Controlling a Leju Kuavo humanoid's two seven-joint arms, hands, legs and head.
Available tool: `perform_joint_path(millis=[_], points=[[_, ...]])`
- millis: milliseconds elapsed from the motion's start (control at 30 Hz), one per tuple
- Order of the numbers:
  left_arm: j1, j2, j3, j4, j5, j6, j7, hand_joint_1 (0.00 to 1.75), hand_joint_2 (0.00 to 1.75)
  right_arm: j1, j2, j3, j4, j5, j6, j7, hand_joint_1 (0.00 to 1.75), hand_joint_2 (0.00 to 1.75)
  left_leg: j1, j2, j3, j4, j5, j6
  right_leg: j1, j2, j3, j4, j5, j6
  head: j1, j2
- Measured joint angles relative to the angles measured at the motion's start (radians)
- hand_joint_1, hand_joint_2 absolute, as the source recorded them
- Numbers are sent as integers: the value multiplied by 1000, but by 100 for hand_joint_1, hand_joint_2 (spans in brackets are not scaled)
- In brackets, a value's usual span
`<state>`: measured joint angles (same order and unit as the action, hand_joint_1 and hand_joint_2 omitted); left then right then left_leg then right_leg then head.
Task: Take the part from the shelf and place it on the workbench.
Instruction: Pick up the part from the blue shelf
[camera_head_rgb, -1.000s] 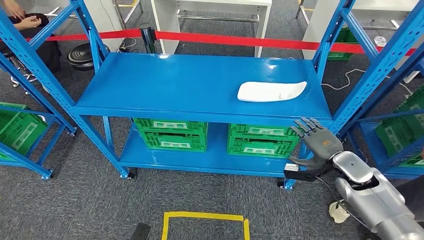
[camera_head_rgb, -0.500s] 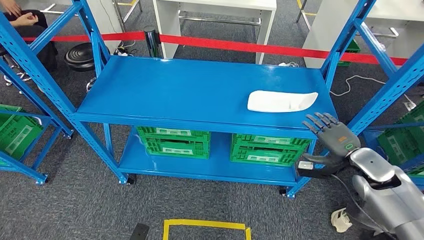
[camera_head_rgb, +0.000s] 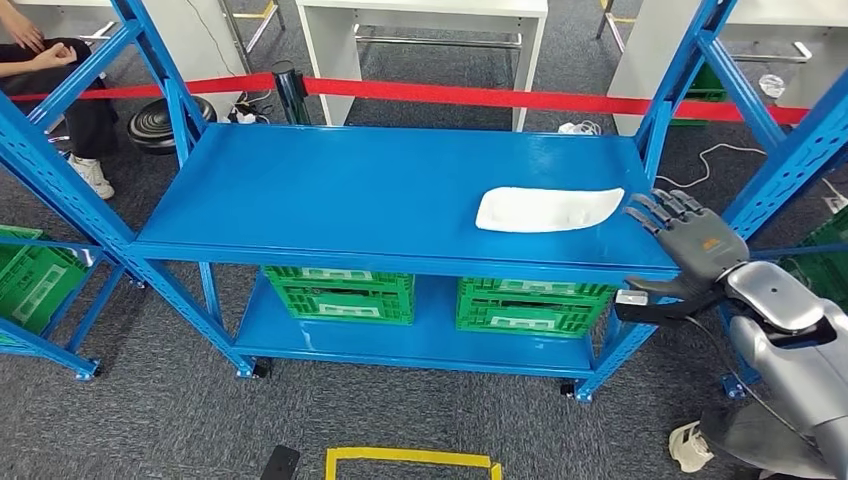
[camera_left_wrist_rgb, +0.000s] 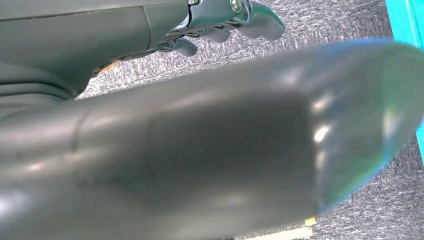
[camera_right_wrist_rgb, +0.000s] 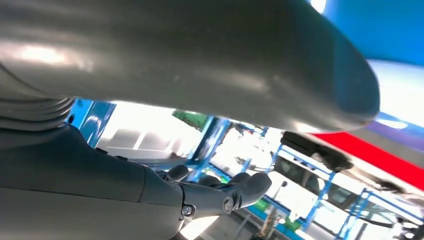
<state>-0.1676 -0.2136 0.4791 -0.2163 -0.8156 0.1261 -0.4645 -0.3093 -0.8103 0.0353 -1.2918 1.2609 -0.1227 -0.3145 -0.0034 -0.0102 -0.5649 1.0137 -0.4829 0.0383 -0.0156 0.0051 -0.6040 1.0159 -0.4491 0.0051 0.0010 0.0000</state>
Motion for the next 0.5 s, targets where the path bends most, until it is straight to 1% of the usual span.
perform_joint_path(millis=[33,133,167,200,233,300,333,367,500], points=[[0,0,0,0,0,-1,1,0,0,5,0,0,-1,-2,-3,3,0,0,0,0,1,-2,-1,2,1,0,1,0,-1,-2,0,0],[0,0,0,0,1,3,2,0,0,30,2,-2,-6,-7,-13,14,0,0,1,0,4,-8,1,-1,3,-1,2,0,-4,-7,0,0],[0,0,0,0,3,8,5,0,0,42,4,-5,-11,-10,-16,16,0,0,1,0,4,-10,2,-4,4,-1,2,0,-5,-8,0,0],[0,0,0,0,5,17,7,0,0,55,7,-10,-17,-15,-17,15,0,0,2,0,5,-11,3,-10,4,-1,1,0,-5,-9,0,0],[0,0,0,0,7,28,10,0,0,68,10,-16,-23,-22,-18,14,0,0,4,-1,6,-13,3,-20,5,-1,1,1,-5,-10,0,0],[0,-1,0,0,9,51,17,0,0,92,17,-30,-35,-39,-18,4,0,0,6,-1,8,-16,3,-44,6,-1,1,1,-6,-11,0,0],[0,-1,0,0,9,60,21,0,0,103,22,-39,-41,-51,-17,-4,0,0,7,-1,8,-16,3,-52,6,-1,1,2,-6,-11,0,0],[0,-2,0,0,8,67,26,0,0,113,26,-48,-47,-63,-15,-13,0,0,8,-1,9,-16,3,-55,7,-1,1,2,-7,-12,1,0],[0,-4,0,0,1,72,36,0,0,149,44,-81,-69,-96,-5,-47,0,0,7,0,9,-15,3,-54,6,-1,2,2,-7,-11,0,0]])
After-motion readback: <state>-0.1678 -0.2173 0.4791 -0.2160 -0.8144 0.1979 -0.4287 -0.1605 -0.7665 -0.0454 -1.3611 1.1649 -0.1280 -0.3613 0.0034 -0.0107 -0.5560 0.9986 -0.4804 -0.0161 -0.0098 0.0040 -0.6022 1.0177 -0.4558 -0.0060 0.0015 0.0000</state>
